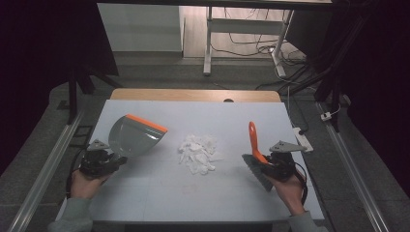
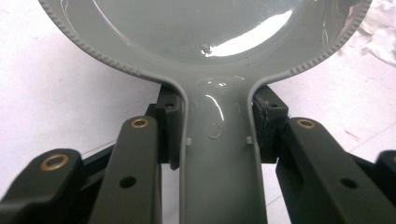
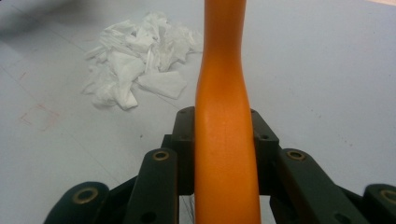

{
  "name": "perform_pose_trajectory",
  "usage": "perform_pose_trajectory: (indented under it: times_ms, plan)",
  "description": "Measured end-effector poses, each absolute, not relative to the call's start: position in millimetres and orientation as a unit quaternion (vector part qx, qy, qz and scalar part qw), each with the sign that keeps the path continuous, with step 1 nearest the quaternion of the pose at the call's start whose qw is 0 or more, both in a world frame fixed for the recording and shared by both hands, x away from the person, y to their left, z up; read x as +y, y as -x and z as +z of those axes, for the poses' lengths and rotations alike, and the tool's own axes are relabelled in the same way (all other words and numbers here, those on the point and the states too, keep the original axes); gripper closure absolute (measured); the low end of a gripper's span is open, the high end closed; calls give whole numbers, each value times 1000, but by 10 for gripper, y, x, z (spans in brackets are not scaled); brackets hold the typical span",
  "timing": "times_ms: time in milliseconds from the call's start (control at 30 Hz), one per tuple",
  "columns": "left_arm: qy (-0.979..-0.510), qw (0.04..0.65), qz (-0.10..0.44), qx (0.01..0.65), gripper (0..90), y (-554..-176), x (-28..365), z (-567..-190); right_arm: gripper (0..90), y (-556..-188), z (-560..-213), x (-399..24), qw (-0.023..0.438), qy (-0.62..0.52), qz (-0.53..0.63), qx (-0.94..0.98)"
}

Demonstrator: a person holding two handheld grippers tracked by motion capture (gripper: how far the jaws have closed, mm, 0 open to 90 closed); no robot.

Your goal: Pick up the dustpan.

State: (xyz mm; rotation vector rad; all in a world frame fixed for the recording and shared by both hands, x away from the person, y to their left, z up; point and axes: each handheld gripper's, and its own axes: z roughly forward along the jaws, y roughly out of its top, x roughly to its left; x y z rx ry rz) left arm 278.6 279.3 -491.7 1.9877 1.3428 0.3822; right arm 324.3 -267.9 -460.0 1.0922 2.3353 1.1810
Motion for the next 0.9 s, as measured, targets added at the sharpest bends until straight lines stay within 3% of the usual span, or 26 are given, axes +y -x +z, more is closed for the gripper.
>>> perform_pose_trajectory:
  times_ms: [900]
  plan:
    - [-818, 352, 121, 440, 622, -2678, 2688, -4806, 700, -3216, -4532, -2716, 146, -385, 447, 794]
